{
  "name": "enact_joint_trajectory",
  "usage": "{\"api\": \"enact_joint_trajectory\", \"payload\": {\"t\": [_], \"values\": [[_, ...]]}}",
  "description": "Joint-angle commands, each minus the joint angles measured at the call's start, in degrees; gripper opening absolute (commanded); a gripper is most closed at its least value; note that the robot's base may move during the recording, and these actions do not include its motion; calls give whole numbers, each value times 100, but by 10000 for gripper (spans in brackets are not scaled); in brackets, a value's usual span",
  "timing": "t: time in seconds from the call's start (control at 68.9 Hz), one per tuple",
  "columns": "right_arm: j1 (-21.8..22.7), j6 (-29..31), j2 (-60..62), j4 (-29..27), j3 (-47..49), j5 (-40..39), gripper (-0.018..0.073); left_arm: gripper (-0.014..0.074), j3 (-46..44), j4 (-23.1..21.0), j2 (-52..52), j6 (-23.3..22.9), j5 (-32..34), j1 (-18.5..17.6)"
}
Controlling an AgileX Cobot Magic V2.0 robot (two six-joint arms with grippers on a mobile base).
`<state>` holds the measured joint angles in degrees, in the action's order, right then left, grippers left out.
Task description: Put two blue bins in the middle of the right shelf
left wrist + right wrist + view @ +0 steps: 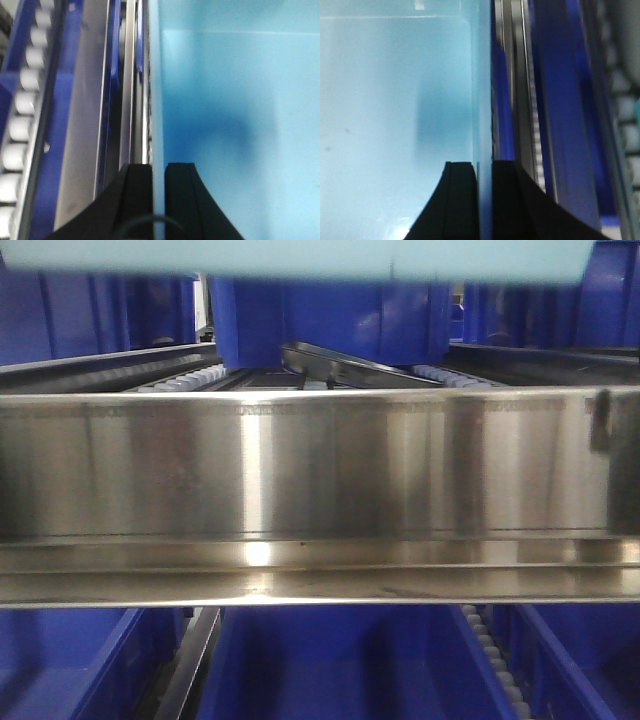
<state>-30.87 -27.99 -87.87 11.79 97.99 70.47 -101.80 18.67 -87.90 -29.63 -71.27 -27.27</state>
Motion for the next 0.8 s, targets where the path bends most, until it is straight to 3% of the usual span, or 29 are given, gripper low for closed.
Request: {"api": "enact_joint_trajectory", "payload": {"t": [0.0,0.218,0.784], "values": [[-102,0,84,376,387,-104,-162,-111,-303,143,214,-55,130,-56],[-180,0,84,568,1065,-194,-162,-111,-856,584,269,-55,130,-56],[-180,0,84,804,1463,-133,-162,-111,-1031,772,276,-55,358,-56]]}}
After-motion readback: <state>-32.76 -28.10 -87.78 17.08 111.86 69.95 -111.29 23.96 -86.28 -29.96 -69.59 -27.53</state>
